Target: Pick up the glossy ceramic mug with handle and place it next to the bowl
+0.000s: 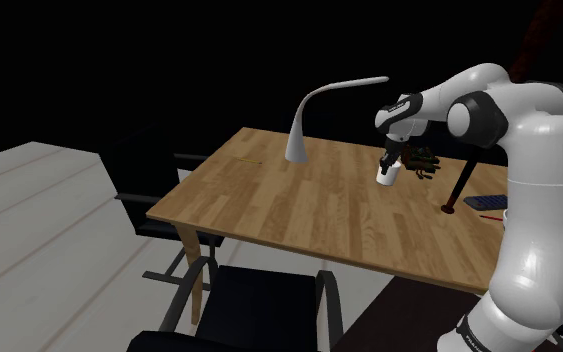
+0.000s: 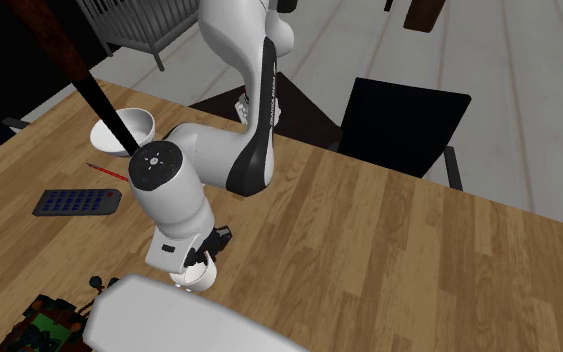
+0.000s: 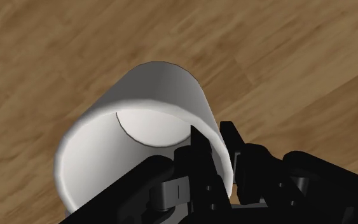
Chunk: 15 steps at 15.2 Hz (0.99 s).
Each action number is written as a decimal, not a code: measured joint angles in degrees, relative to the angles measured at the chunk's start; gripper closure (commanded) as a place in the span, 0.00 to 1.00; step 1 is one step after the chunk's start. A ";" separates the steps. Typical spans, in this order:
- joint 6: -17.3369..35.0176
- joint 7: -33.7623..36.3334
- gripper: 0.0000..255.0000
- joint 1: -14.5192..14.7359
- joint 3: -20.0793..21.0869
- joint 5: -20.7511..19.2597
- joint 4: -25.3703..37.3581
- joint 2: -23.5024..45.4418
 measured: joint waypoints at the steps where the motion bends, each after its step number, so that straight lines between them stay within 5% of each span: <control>1: 0.00 0.00 1.00 0.00 0.00 0.00 0.00 0.00; 15: -6.24 1.18 1.00 0.52 -1.06 -2.00 3.58 -3.03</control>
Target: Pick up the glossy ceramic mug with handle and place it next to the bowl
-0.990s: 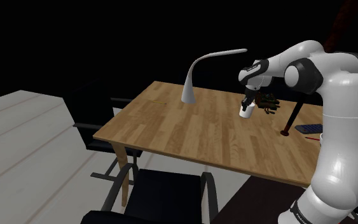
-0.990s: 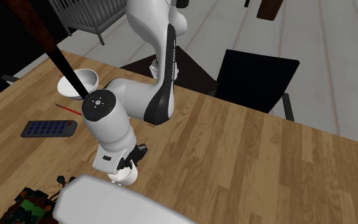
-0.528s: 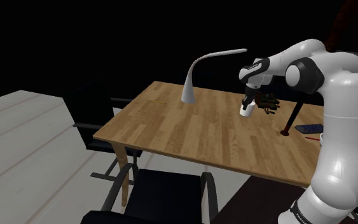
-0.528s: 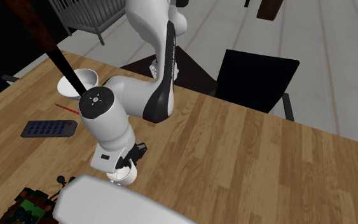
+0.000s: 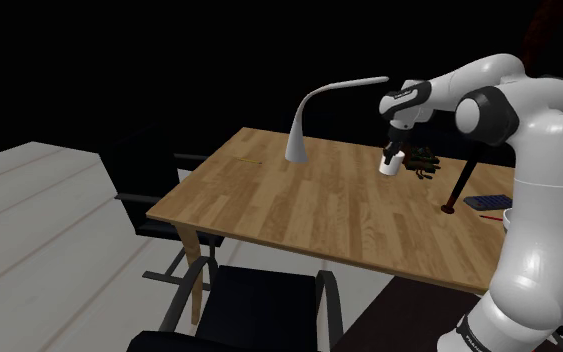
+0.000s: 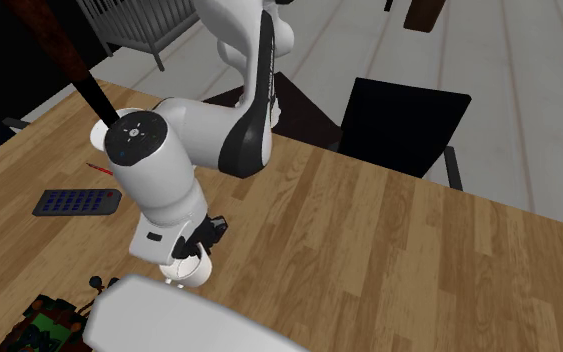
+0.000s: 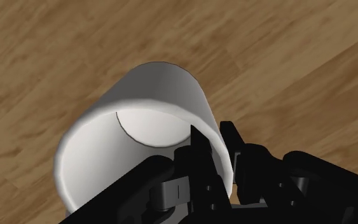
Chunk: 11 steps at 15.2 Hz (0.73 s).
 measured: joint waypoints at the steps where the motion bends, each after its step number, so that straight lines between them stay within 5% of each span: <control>1: -0.77 0.13 1.00 0.01 -0.06 -0.14 0.65 -0.14; 11: -7.23 1.03 1.00 0.30 -0.78 -1.71 4.92 -2.64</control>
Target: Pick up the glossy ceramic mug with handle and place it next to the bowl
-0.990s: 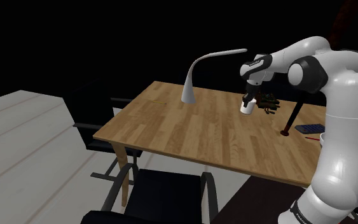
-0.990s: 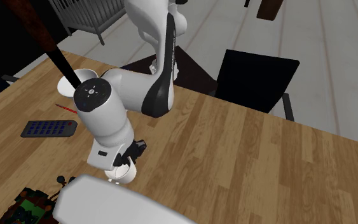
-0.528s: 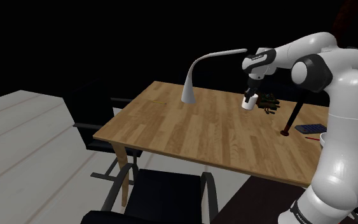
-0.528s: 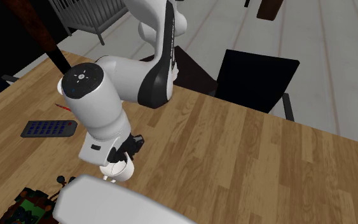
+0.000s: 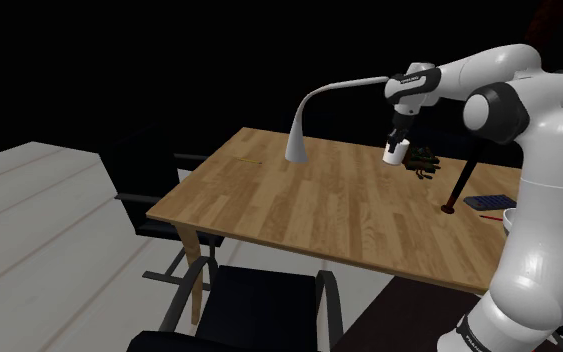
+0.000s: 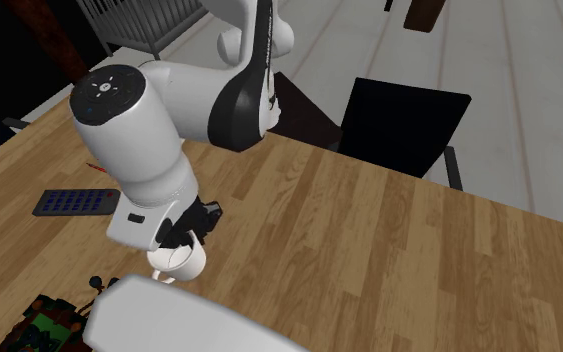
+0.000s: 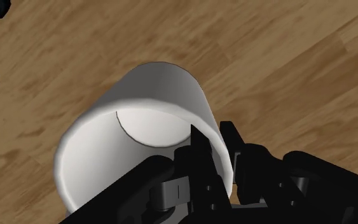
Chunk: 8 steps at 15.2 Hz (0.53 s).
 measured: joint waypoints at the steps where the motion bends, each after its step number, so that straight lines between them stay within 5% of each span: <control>1: -0.77 0.12 1.00 -0.01 -0.03 -0.07 0.76 -0.05; 8: -5.96 0.41 1.00 -0.35 -0.29 -0.45 5.62 -0.45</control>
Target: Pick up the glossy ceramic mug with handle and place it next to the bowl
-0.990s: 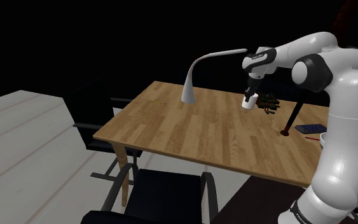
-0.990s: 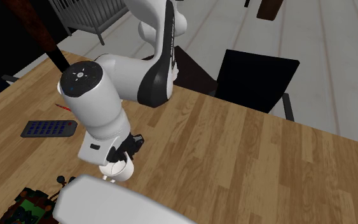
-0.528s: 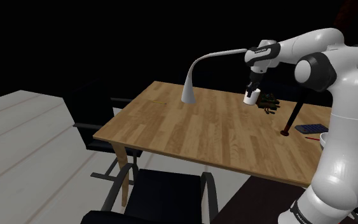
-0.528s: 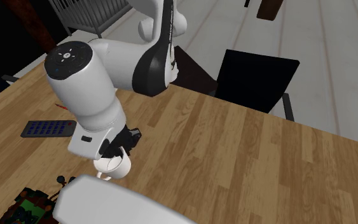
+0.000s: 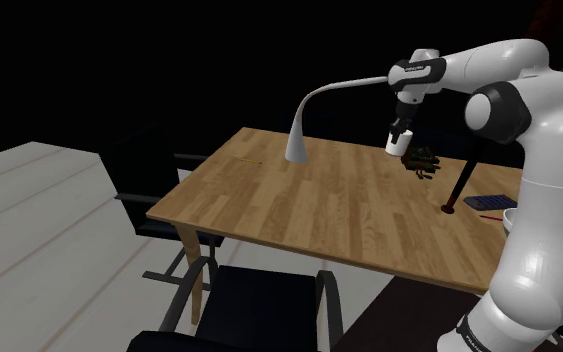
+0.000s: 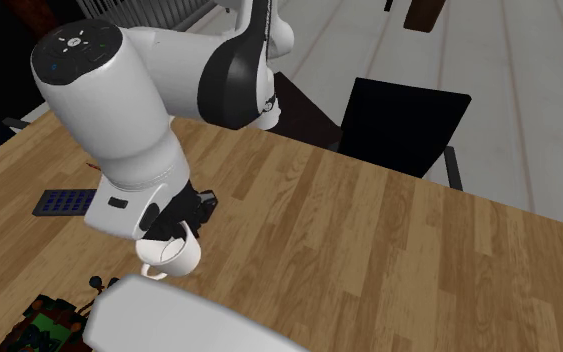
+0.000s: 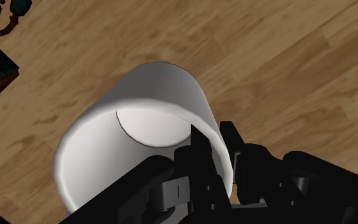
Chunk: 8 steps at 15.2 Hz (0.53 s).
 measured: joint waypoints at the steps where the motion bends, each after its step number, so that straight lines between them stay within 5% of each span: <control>1: -1.03 -0.01 1.00 -0.11 -0.07 -0.06 0.97 -0.07; 4: -2.37 -0.30 1.00 -0.37 -0.27 -0.24 1.91 -0.51; 8: -0.50 -2.93 1.00 -0.95 -1.89 -2.43 -4.81 -5.89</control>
